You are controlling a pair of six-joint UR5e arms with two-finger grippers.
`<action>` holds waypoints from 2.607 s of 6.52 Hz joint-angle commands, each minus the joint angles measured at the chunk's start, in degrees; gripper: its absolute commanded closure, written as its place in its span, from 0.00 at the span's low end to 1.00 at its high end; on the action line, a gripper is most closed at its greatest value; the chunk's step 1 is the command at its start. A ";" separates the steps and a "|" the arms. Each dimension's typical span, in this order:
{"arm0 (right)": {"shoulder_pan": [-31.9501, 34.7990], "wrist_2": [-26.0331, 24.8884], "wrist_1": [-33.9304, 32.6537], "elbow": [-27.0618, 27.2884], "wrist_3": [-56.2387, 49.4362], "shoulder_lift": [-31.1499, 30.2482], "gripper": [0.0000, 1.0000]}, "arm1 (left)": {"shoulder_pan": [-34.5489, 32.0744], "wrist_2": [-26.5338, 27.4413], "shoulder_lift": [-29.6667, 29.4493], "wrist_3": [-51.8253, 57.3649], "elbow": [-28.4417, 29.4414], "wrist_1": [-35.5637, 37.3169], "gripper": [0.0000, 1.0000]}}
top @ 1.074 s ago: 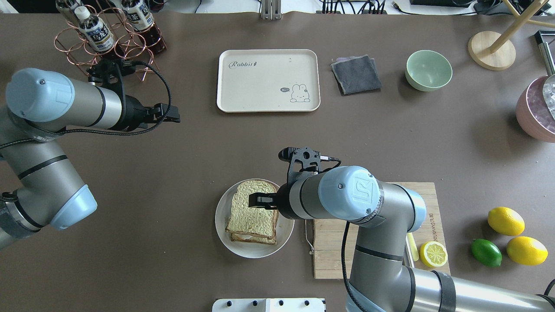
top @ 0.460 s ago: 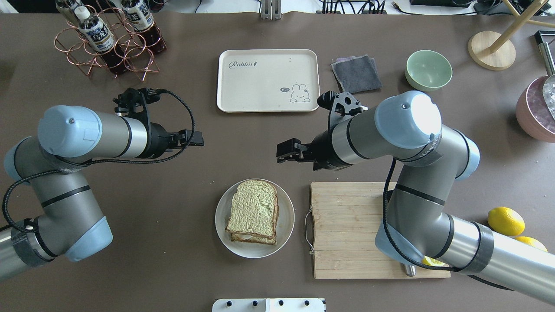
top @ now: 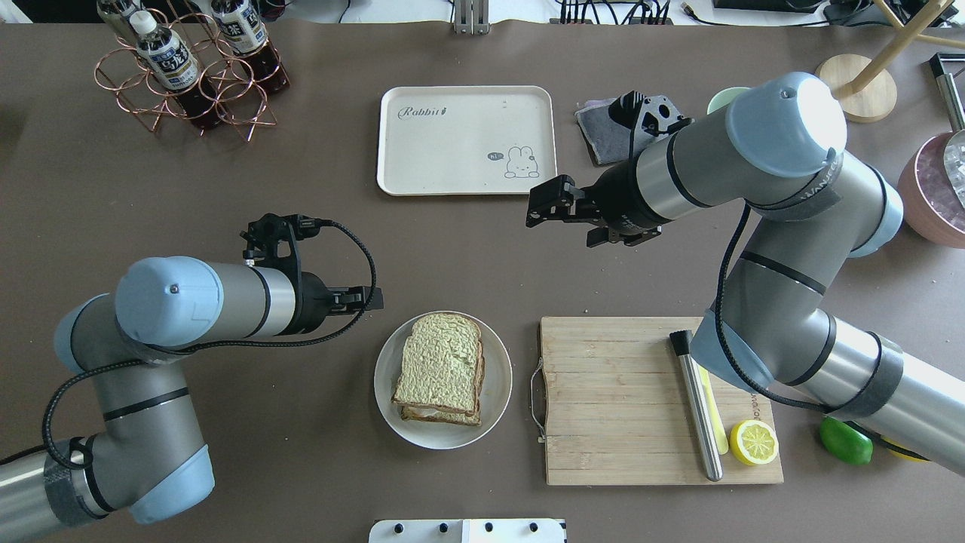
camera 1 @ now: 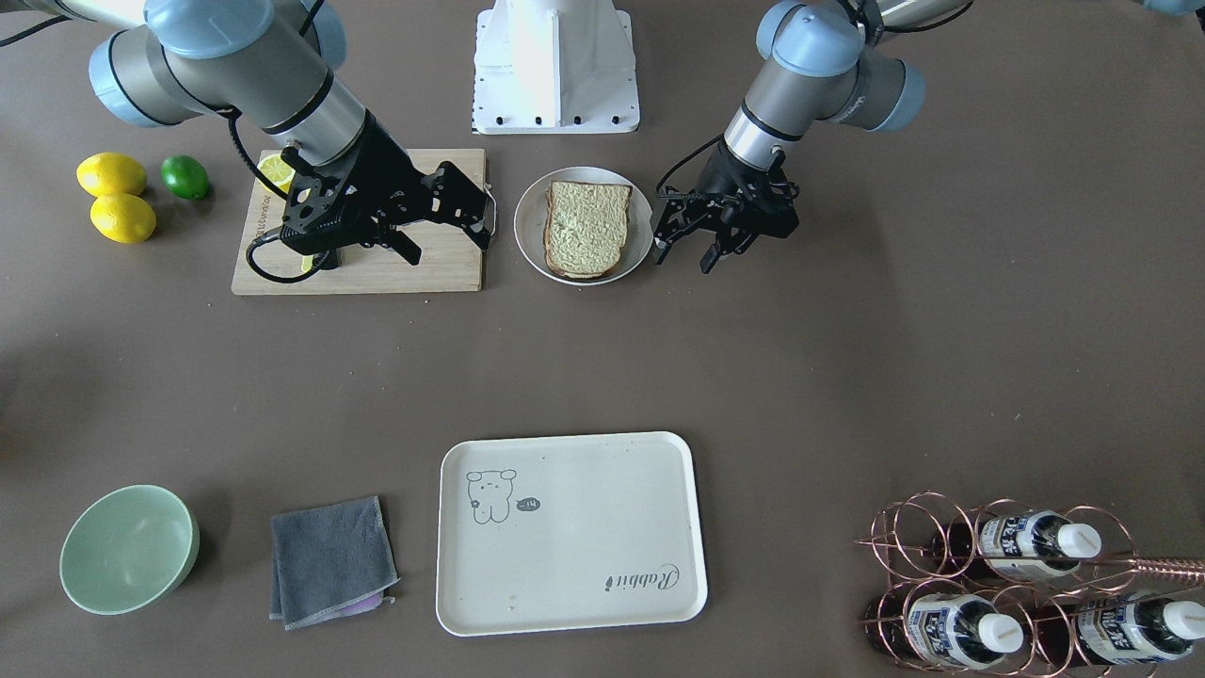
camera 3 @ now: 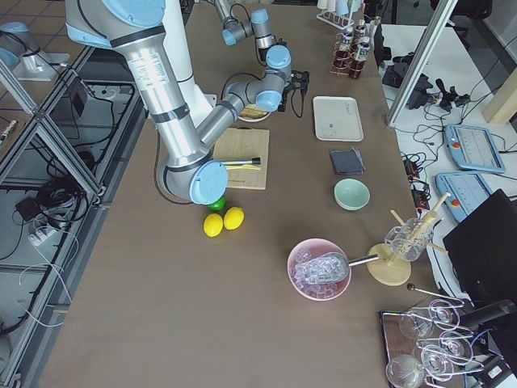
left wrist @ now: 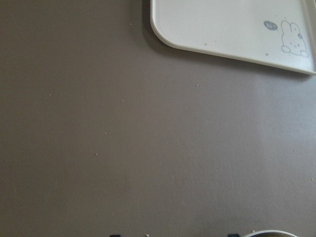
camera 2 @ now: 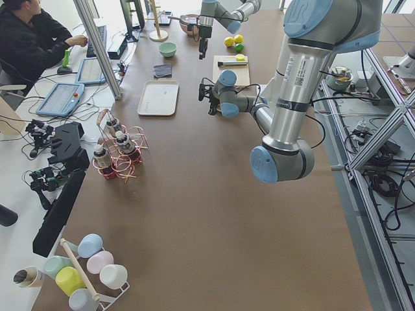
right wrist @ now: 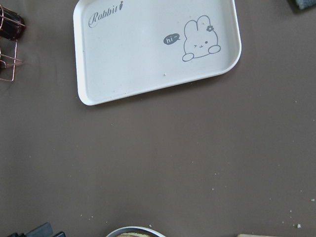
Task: Make sandwich and place on tray
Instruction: 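Move the left gripper to the plate edge while the right arm withdraws toward the tray, then grasp the plate rim with the left gripper and carry it onto the white tray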
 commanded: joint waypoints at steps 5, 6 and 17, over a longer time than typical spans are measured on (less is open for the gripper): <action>0.89 -0.72 -0.11 -0.49 -0.01 -0.35 0.00 | 7.27 5.93 1.04 -2.89 0.78 -0.60 0.64; 0.89 -0.72 -0.11 -0.50 -0.01 -0.35 0.00 | 7.36 6.37 0.95 -2.98 0.87 -0.60 0.64; 1.33 0.07 -0.03 -0.67 -0.10 -0.61 0.00 | -6.83 -4.00 -2.98 -8.38 -0.02 1.94 1.00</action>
